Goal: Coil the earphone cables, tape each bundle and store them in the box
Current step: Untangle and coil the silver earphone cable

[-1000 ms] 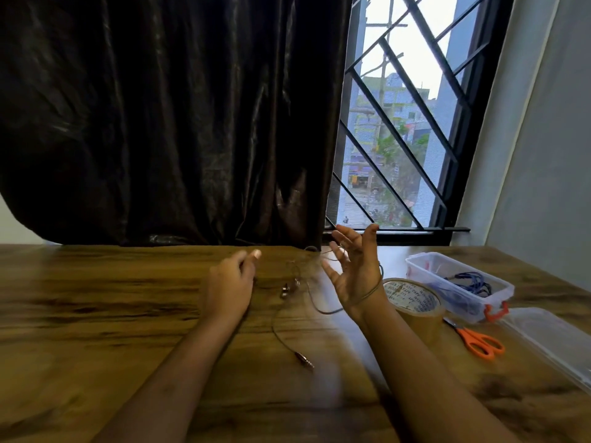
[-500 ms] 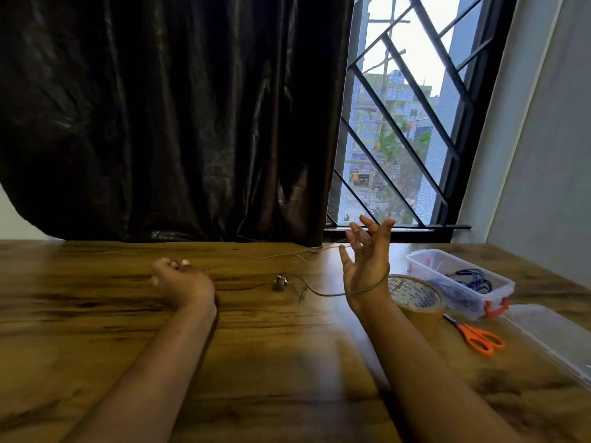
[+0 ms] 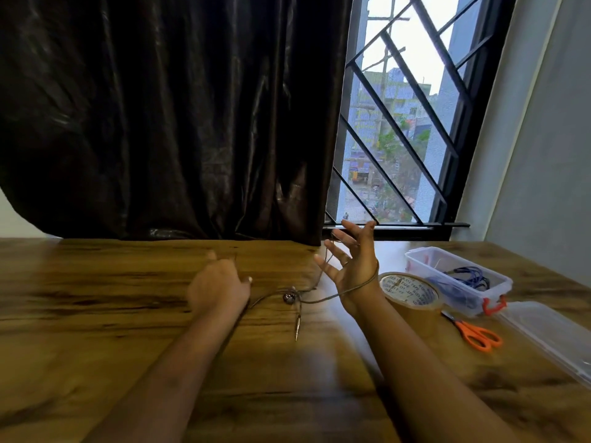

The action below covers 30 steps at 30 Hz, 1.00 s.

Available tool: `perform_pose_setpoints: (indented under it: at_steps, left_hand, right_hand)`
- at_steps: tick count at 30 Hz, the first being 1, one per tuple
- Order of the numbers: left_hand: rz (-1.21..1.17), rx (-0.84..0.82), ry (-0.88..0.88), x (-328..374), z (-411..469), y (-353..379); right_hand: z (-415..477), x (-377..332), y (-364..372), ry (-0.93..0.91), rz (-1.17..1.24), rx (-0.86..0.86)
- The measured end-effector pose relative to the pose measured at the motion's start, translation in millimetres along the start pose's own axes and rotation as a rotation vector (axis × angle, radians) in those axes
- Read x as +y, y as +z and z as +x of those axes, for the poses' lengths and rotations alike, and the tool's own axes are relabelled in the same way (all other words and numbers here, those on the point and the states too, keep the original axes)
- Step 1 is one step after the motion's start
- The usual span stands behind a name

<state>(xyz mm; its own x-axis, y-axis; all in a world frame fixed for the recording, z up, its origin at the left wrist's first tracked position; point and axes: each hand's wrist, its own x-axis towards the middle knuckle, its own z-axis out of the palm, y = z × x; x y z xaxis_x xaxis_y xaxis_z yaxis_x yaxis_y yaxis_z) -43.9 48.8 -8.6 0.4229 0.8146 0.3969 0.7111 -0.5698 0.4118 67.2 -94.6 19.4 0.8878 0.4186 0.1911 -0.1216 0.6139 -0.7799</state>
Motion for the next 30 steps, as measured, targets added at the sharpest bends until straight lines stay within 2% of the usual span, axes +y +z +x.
perform_pose_setpoints:
  at_steps: [3,7,9,11,13,15,20,23,27,30]
  left_hand:
    - [0.113,0.199,0.19,4.8,-7.7,-3.5]
    - [0.147,0.297,0.34,0.8,-6.7,-0.6]
    - [0.124,0.231,0.443,6.8,-8.9,-4.6]
    - [0.057,0.056,0.556,14.1,-13.4,-5.6]
    - [-0.011,-0.095,0.703,20.4,-21.2,-5.6]
    - [-0.045,-0.149,0.796,23.8,-27.6,-2.7]
    - [-0.021,-0.169,0.823,19.1,-25.4,6.4]
    - [-0.124,-0.096,0.765,17.4,-20.8,4.1]
    - [-0.141,0.044,0.582,17.4,-16.5,1.3]
    - [-0.127,0.048,0.544,14.7,-13.3,1.0]
  right_hand:
    - [0.3,4.9,0.3,0.032,-0.104,-0.074]
    - [0.3,8.7,0.7,0.052,-0.28,-0.131]
    - [1.1,10.0,-1.1,0.056,-0.387,-0.157]
    - [2.4,13.1,-3.1,0.052,-0.48,-0.165]
    - [3.9,15.8,-3.9,0.062,-0.478,-0.164]
    - [4.8,15.9,-3.5,0.065,-0.437,-0.162]
    - [6.5,14.2,-3.6,0.063,-0.395,-0.157]
    - [7.4,14.2,-8.5,0.002,-0.605,-0.229]
    - [4.7,15.4,-9.6,-0.048,-0.911,-0.448]
    - [3.3,15.9,-7.9,-0.209,-1.177,-0.534]
